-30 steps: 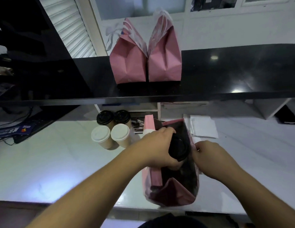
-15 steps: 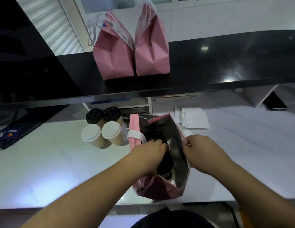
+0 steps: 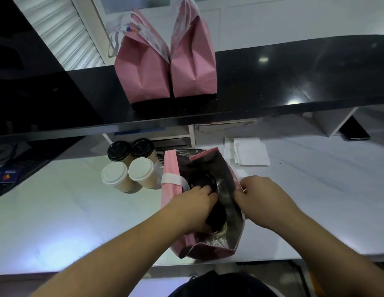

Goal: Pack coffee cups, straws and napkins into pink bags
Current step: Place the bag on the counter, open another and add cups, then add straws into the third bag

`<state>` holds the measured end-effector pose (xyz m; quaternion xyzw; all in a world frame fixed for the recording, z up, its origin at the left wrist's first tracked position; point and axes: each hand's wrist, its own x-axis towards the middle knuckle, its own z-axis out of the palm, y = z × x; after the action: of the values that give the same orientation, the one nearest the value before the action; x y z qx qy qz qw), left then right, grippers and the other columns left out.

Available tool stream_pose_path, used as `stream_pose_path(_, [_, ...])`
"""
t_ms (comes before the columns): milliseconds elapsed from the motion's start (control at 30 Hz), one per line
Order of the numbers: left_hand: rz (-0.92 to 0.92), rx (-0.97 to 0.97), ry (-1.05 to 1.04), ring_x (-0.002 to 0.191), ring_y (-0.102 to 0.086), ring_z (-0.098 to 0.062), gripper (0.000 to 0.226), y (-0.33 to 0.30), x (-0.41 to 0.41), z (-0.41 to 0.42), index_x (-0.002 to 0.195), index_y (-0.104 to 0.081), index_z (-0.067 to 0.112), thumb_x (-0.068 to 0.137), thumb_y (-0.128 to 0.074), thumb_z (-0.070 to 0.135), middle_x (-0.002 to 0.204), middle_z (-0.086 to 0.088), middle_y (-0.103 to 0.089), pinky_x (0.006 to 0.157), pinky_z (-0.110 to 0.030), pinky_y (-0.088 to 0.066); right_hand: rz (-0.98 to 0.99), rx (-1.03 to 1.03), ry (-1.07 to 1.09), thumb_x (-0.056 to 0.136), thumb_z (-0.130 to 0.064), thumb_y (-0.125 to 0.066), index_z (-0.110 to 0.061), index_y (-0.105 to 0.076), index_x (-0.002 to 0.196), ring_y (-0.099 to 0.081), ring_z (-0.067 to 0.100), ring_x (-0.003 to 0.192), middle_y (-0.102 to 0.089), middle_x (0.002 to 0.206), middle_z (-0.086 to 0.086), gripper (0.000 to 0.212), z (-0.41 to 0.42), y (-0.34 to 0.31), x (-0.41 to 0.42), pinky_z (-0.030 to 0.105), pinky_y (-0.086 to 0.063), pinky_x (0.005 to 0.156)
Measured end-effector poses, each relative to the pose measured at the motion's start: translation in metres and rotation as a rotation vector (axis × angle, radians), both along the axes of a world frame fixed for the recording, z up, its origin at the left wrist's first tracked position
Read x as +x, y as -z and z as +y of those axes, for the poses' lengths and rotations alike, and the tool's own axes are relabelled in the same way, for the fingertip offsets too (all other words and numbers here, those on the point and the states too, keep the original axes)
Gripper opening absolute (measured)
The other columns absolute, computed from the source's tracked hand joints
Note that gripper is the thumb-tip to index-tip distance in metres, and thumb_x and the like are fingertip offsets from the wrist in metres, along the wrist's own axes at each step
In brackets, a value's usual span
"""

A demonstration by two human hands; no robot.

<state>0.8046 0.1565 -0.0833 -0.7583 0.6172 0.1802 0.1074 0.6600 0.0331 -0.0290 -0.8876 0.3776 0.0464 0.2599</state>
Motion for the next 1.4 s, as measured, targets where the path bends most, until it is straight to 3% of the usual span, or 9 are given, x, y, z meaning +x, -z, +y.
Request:
stream_pose_path(300, [-0.064, 0.057, 0.062, 0.108, -0.056, -0.029, 0.065, 0.002, -0.009, -0.004, 0.136, -0.050, 0.018, 0.080, -0.082, 0.029, 0.124, -0.006, -0.051, 0.076, -0.042, -0.055, 0.053, 0.020, 0.012, 0.091, -0.028, -0.052, -0.020, -0.047, 0.068, -0.057, 0.019, 0.059, -0.059, 0.064, 0.000, 0.025, -0.004, -0.002, 0.015, 0.028, -0.039, 0.050])
stream_pose_path(500, [-0.088, 0.045, 0.020, 0.113, -0.057, -0.028, 0.056, -0.029, -0.011, -0.012, 0.139, -0.051, 0.020, 0.091, -0.068, 0.044, 0.125, -0.005, -0.058, 0.083, -0.045, -0.057, 0.041, 0.065, 0.044, 0.094, -0.023, -0.045, -0.019, -0.050, 0.070, -0.061, 0.020, 0.061, -0.060, 0.066, 0.000, 0.024, -0.014, 0.002, 0.019, 0.030, -0.048, 0.055])
stream_pose_path(667, [-0.039, -0.298, -0.083, 0.110, -0.057, -0.014, 0.027, -0.079, 0.009, -0.012, 0.120, -0.063, 0.031, 0.100, -0.053, 0.045, 0.114, 0.009, -0.064, 0.089, -0.039, -0.054, 0.038, 0.065, 0.053, 0.095, -0.022, -0.043, -0.014, -0.051, 0.068, -0.060, 0.021, 0.058, -0.060, 0.063, 0.002, 0.029, -0.033, 0.002, 0.009, 0.029, -0.043, 0.052])
stream_pose_path(800, [0.111, -0.786, -0.421, 0.089, -0.053, -0.001, 0.013, -0.083, 0.028, -0.004, 0.100, -0.070, 0.028, 0.099, -0.059, 0.033, 0.093, 0.020, -0.062, 0.079, -0.021, -0.045, 0.022, 0.046, 0.058, 0.094, -0.022, -0.045, -0.010, -0.050, 0.065, -0.058, 0.025, 0.059, -0.059, 0.064, 0.005, 0.031, -0.052, 0.005, 0.003, 0.029, -0.039, 0.050])
stream_pose_path(900, [0.163, -1.012, -0.697, 0.089, -0.058, -0.001, 0.011, -0.066, 0.041, 0.000, 0.100, -0.069, 0.022, 0.102, -0.058, 0.025, 0.094, 0.014, -0.063, 0.074, -0.018, -0.046, 0.019, 0.040, 0.063, 0.095, -0.023, -0.045, -0.008, -0.055, 0.068, -0.061, 0.026, 0.061, -0.062, 0.064, 0.006, 0.032, -0.066, 0.006, -0.002, 0.030, -0.044, 0.052])
stream_pose_path(967, [0.224, -0.967, -0.869, 0.087, -0.061, -0.003, 0.011, -0.044, 0.052, 0.002, 0.102, -0.067, 0.025, 0.103, -0.056, 0.026, 0.095, 0.012, -0.066, 0.070, -0.024, -0.048, 0.018, 0.032, 0.074, 0.095, -0.024, -0.044, -0.010, -0.054, 0.066, -0.062, 0.027, 0.061, -0.061, 0.063, 0.006, 0.033, -0.072, 0.006, -0.004, 0.030, -0.044, 0.053])
stream_pose_path(1067, [0.216, -0.703, -0.974, 0.086, -0.064, -0.011, 0.011, -0.002, 0.071, 0.006, 0.106, -0.067, 0.025, 0.101, -0.057, 0.024, 0.097, 0.009, -0.070, 0.069, -0.030, -0.046, 0.028, 0.032, 0.094, 0.095, -0.024, -0.045, -0.012, -0.053, 0.064, -0.061, 0.027, 0.062, -0.061, 0.066, 0.006, 0.034, -0.074, 0.007, -0.007, 0.030, -0.043, 0.052])
stream_pose_path(1233, [0.075, -0.251, -0.756, 0.104, -0.070, -0.026, 0.032, 0.063, 0.100, 0.003, 0.129, -0.068, 0.017, 0.100, -0.056, 0.019, 0.116, -0.006, -0.075, 0.082, -0.031, -0.053, 0.057, 0.030, 0.132, 0.097, -0.028, -0.048, -0.012, -0.052, 0.064, -0.058, 0.023, 0.058, -0.060, 0.061, 0.003, 0.036, -0.067, 0.004, -0.006, 0.032, -0.040, 0.050])
stream_pose_path(1400, [0.097, -0.074, -0.631, 0.126, -0.059, -0.029, 0.039, 0.092, 0.127, -0.024, 0.139, -0.060, 0.017, 0.102, -0.050, 0.016, 0.138, -0.009, -0.061, 0.099, -0.034, -0.047, 0.127, 0.065, 0.167, 0.097, -0.031, -0.049, -0.013, -0.056, 0.067, -0.060, 0.020, 0.057, -0.062, 0.060, 0.001, 0.036, -0.059, -0.002, 0.002, 0.032, -0.044, 0.053])
